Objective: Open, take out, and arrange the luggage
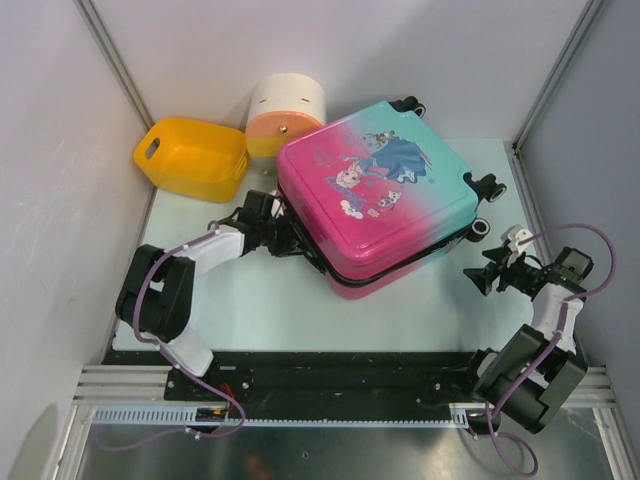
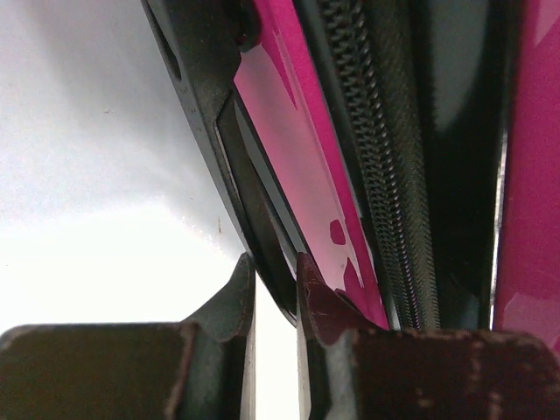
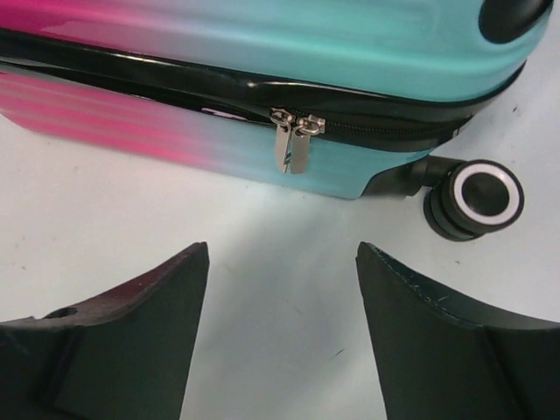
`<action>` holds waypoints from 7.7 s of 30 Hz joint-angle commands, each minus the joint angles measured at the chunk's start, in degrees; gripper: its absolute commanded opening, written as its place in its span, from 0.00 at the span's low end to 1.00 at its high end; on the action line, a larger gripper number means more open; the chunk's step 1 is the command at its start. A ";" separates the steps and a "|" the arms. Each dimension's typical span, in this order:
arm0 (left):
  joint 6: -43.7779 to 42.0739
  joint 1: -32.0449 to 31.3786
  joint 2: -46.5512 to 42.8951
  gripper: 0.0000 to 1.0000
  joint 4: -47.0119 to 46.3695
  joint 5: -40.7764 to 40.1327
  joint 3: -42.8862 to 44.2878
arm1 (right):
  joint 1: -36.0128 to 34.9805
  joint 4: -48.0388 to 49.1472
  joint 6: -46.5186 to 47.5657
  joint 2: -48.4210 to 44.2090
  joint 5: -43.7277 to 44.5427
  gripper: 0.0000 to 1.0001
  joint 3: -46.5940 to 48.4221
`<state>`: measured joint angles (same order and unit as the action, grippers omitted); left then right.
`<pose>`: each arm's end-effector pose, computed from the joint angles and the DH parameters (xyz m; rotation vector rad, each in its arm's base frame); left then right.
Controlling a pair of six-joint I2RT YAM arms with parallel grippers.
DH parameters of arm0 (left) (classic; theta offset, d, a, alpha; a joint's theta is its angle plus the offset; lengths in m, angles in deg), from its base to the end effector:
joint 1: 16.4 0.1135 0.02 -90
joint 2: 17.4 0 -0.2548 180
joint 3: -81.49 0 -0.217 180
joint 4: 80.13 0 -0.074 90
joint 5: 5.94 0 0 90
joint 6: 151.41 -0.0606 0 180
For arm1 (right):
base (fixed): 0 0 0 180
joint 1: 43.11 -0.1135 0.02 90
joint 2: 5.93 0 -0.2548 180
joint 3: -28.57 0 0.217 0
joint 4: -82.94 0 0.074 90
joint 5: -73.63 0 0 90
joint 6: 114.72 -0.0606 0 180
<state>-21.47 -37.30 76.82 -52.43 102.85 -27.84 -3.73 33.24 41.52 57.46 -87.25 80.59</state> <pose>0.2919 -0.1324 0.1785 -0.2804 2.5850 -0.8326 0.1631 -0.0598 0.2164 -0.7607 1.7219 0.4160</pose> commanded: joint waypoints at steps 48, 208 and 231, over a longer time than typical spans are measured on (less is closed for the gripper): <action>-9.36 3.06 5.54 0.00 7.79 -2.53 1.20 | -21.71 70.92 -33.63 5.95 29.65 0.34 -16.37; -32.47 4.83 -0.73 0.89 10.34 21.38 16.30 | -16.18 -52.02 -5.71 22.74 -4.45 0.67 35.15; -39.51 4.21 8.43 0.85 9.90 10.32 40.22 | -15.12 -53.36 3.28 12.80 -0.23 0.66 28.63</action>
<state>-60.07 -30.20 88.12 -38.40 110.48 12.74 -13.85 -4.05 41.43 70.07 -84.29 112.61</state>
